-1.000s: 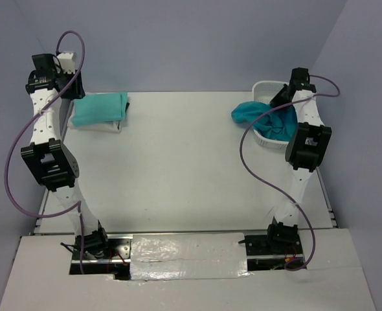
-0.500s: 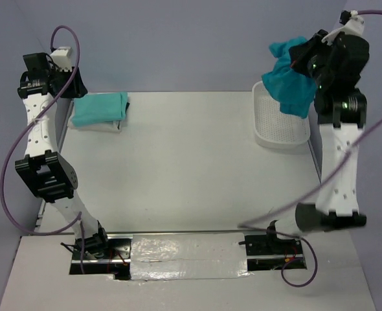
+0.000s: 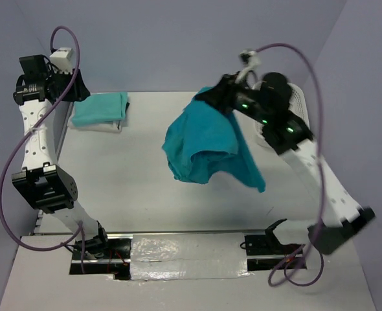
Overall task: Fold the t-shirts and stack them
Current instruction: Move the tshirt to the center of the board
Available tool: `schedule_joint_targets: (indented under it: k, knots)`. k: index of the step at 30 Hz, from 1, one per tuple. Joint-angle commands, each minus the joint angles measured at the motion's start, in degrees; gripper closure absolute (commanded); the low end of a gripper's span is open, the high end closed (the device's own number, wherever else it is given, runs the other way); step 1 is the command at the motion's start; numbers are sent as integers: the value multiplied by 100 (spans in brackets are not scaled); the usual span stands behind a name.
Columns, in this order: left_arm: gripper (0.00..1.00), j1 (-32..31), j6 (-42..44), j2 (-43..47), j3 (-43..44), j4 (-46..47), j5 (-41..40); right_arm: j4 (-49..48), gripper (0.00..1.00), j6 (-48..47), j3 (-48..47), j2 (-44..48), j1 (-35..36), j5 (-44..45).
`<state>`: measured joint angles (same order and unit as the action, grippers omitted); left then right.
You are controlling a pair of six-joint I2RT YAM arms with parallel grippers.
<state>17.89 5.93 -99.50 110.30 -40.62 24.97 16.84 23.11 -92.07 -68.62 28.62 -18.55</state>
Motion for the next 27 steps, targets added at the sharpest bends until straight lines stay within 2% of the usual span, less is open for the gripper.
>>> schedule_joint_targets:
  k: [1, 3, 4, 5, 7, 8, 9, 11, 13, 14, 16, 17, 18, 19, 20, 22, 23, 25, 27]
  knots:
    - [48, -14, 355, 572, -87, -103, -89, 422, 41, 588, 480, -1107, 47, -246]
    - [48, -14, 426, 677, -149, -252, -150, 1029, 24, 206, 104, -2283, -110, -325]
    - [48, -14, 478, 704, -167, -297, -229, 1937, 15, 54, -533, -2731, -146, -29]
    - [48, -14, 496, 739, -219, -349, -264, 2416, 12, -52, -905, -3614, -181, 209]
    - [47, -14, 558, 818, -289, -551, -300, 3321, 0, -587, -1783, -4175, -59, 630]
    - [47, -14, 584, 836, -325, -622, -300, 3334, 0, -711, -1770, -4125, 63, 833]
    - [47, -14, 602, 914, -369, -736, -282, 3169, 0, -842, -1248, -3907, 395, 983]
    - [47, -14, 672, 1046, -658, -807, -300, 2239, 0, -1150, -403, -3014, 748, 1265]
    - [47, 4, 786, 1310, -1087, -842, -317, 1519, 0, -1187, 693, -2588, 1204, 1327]
    - [47, 4, 830, 1406, -1264, -860, -309, 1376, 4, -1178, 952, -2456, 1338, 1336]
    - [47, 21, 961, 1697, -1763, -851, -317, 1095, 56, -1143, 1480, -2358, 1714, 1318]
    - [47, 30, 980, 1802, -1958, -816, -378, 1093, 73, -1099, 1543, -2410, 1839, 1588]
    - [47, 39, 997, 1968, -2125, -746, -422, 1172, 81, -1046, 1508, -2506, 1944, 1808]
    - [47, 48, 954, 2039, -2449, -606, -475, 1399, 77, -994, 1412, -2786, 2032, 2019]
    - [47, 39, 919, 2119, -2574, -553, -528, 1505, 54, -1037, 1211, -2936, 2251, 2352]
    - [47, 57, 901, 2128, -2716, -543, -511, 1621, 36, -1316, 1052, -3280, 2803, 2819]
    - [47, 48, 901, 2102, -2716, -569, -476, 1586, 18, -1805, 981, -3359, 3016, 3291]
    - [47, 48, 901, 2058, -2663, -605, -467, 1428, 11, -2326, 902, -3674, 3507, 3533]
    - [47, 65, 910, 2049, -2663, -570, -537, 1305, 11, -2969, 796, -3904, 3711, 3394]
